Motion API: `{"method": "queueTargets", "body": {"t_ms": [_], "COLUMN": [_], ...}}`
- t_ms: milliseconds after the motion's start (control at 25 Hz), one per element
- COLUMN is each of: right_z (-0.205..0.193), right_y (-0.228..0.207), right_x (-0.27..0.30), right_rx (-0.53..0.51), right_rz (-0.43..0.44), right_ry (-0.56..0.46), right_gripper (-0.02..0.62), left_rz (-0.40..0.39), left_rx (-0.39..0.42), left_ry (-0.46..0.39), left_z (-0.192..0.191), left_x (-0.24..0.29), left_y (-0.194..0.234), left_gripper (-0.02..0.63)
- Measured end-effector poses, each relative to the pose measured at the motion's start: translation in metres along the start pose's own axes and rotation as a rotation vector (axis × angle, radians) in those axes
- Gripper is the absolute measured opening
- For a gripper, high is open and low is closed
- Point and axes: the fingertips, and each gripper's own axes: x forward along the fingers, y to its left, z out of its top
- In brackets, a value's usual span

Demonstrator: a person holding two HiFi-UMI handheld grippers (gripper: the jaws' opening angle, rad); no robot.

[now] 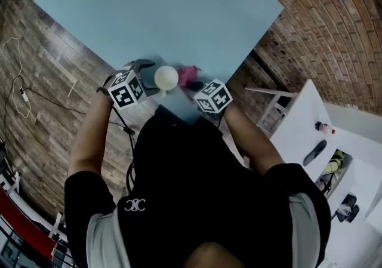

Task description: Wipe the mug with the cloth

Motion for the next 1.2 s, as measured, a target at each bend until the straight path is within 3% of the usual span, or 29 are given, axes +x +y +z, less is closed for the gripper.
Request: {"method": "queueTargets", "body": {"t_ms": [160,320,720,960,1200], "right_z": [0.000,-0.001,0.000,0.007,0.034], "right_y": [0.001,0.001,0.000,0.013,0.043], "right_x": [0.000,0.000,-0.001,-0.008,-0.037], "right_rx": [0.005,0.005,0.003,-0.204,-0.367], "right_rz": [-0.005,-0.005,-0.010,-0.063,-0.006], "right_ry": [0.007,0.009,0.007,0.047,0.016], "right_gripper": [0.037,0.037,0.037,0.037,0.037], "left_rz": [-0.058,-0.042,0.113,0.197,0.266], "left_rx": [0.069,0.099,-0.119,-0.230,-0.318], "left_ry": [0.023,0.028,-0.072,-0.088,-0.102], "left_z": [0.006,0.009,0.013,0.016,0.017], "left_x": [0.010,0.025,0.028,0.031,0.033], "left_y": [-0.008,-0.013,-0.011,-0.009,-0.004], "left_gripper": [0.397,0.399,0.405,0.405,0.405]}}
